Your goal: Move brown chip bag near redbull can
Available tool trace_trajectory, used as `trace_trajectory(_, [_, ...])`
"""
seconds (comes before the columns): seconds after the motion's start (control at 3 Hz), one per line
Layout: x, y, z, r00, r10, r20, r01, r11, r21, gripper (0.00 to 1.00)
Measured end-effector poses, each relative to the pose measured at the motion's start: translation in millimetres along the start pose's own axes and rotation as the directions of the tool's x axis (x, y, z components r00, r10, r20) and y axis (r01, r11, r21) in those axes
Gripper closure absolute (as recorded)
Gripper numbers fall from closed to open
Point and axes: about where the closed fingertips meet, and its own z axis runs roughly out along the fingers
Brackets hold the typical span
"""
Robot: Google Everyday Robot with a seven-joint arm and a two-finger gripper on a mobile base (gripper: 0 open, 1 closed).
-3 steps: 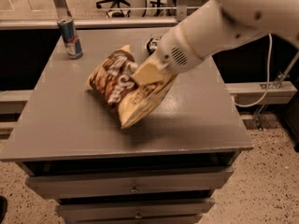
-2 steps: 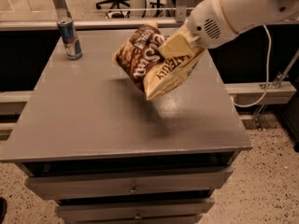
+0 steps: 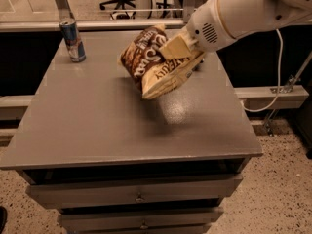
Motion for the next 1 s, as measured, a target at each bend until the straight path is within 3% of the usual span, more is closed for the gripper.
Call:
trace_trajectory(0.67, [-57.1, -96.6, 51.9, 0.987, 0.018, 0.158, -0.042, 0.9882, 0.147, 1.0])
trace_trajectory(1.0, [-82.1, -121.4, 92.7, 0.978, 0.017, 0.208, -0.051, 0.9861, 0.158, 1.0])
